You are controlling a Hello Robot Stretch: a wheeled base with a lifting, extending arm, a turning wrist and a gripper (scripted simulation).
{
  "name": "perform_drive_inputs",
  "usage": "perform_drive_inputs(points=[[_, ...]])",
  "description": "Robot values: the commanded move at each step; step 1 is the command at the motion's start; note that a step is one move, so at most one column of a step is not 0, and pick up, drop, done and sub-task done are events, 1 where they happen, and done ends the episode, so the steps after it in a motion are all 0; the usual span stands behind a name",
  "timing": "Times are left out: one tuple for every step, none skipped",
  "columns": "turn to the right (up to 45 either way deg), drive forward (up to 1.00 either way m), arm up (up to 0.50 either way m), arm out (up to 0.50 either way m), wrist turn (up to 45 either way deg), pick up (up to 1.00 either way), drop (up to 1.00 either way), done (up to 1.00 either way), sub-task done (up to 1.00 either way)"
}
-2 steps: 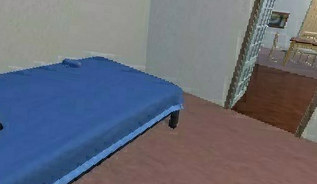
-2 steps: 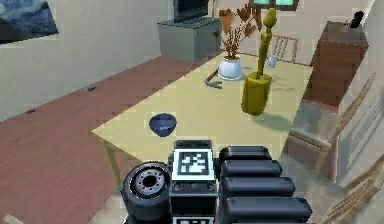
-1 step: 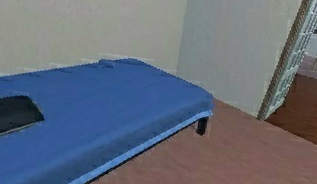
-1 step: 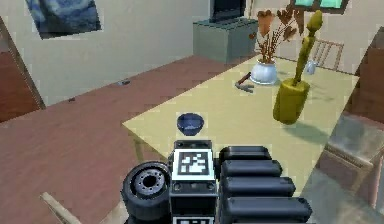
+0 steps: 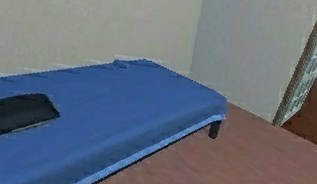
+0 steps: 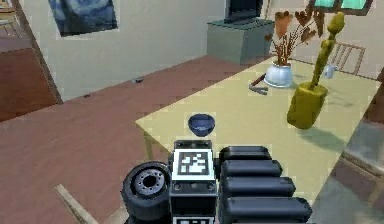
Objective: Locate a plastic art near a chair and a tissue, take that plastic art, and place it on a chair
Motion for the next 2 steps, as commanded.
perform_drive_inputs(points=[[45.0, 0.00, 0.00, 0.00, 0.0, 0.00, 0.00, 0.00, 0.00], [45.0, 0.00, 0.00, 0.00, 0.0, 0.00, 0.00, 0.00, 0.00]])
